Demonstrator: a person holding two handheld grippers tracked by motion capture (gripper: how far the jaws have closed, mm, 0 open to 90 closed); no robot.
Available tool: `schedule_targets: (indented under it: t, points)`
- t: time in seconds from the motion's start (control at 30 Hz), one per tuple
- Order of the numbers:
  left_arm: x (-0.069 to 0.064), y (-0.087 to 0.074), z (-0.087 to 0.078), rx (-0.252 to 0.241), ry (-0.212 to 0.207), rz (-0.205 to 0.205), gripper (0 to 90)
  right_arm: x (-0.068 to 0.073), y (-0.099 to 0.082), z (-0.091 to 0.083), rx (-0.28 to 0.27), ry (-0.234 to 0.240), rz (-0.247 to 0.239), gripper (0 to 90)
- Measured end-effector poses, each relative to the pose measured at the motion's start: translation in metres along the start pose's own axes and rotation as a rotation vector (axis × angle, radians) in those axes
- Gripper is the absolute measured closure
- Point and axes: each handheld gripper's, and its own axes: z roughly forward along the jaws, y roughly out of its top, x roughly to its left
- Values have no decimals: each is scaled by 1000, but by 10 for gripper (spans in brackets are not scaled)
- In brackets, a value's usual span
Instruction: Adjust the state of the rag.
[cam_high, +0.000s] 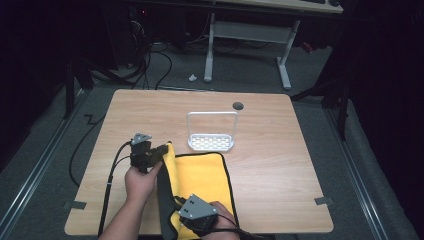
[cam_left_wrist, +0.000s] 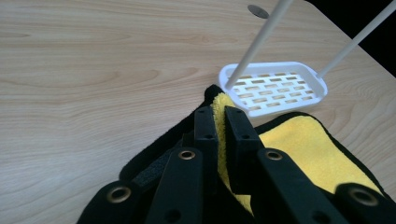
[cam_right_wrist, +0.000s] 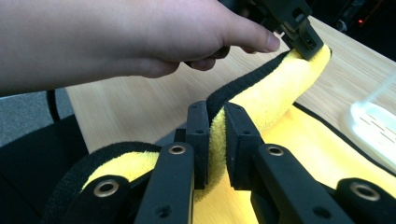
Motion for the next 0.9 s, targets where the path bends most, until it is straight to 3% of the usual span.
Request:
schedule_targets:
  t: [0.37,0.63,0.9]
  points:
    - [-39,9,19,-2,-44,59,835,-24,-31,-31,18,-63,36,820]
    - [-61,13,33,18,-55,97,834,-34,-54,-40,56,-86,67,819]
    - [-78,10,56,88,-43,129,829,-43,-71,-44,111,-97,79,807]
